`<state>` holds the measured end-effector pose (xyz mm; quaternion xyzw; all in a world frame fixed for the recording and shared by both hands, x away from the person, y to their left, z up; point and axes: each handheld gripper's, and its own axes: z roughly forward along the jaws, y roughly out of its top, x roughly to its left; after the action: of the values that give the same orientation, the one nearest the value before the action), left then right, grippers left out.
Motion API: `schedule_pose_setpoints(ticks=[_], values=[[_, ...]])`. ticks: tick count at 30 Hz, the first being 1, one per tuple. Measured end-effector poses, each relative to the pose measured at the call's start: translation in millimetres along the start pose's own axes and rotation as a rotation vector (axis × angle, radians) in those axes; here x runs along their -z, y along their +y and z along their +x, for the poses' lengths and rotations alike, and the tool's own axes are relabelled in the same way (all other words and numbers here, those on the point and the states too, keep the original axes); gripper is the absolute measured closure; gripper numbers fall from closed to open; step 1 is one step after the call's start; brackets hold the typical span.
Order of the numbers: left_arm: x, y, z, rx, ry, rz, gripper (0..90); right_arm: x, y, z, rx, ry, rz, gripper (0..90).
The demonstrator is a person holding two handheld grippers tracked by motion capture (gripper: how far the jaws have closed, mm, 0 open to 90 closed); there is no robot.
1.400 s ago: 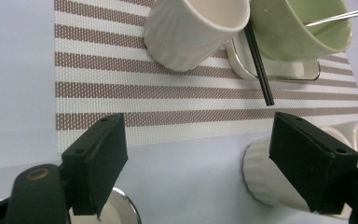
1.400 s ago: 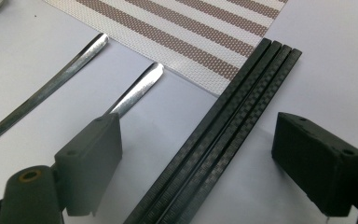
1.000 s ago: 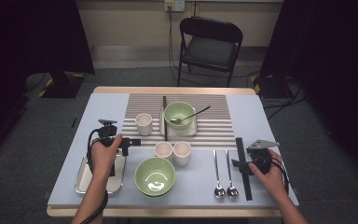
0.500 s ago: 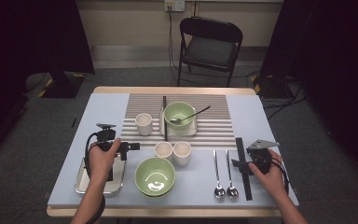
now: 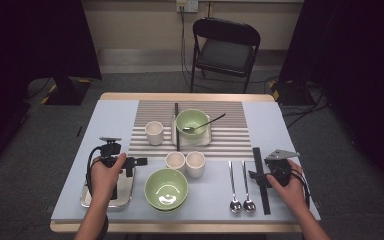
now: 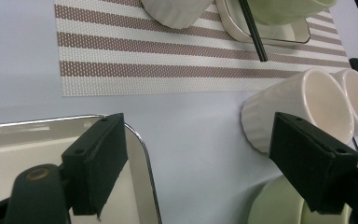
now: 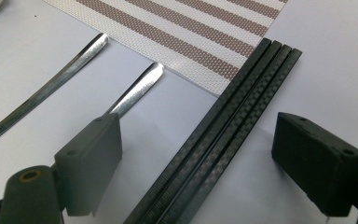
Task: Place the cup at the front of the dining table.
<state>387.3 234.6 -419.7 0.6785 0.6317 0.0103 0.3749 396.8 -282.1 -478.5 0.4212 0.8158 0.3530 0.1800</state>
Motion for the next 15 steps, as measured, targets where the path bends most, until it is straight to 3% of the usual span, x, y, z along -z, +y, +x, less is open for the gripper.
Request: schedule_pose_setpoints(ticks=[7,15], values=[[1.5,-5.2,-0.9,-0.025,-0.009,0.001,18.8,0.1,0.0,0.0,-0.001,0.001,0.001,15.2],[3.2,-10.9,-1.0,-0.018,-0.012,-0.004,18.8,0.0,0.0,-0.1,0.0,0.001,0.0,15.2]])
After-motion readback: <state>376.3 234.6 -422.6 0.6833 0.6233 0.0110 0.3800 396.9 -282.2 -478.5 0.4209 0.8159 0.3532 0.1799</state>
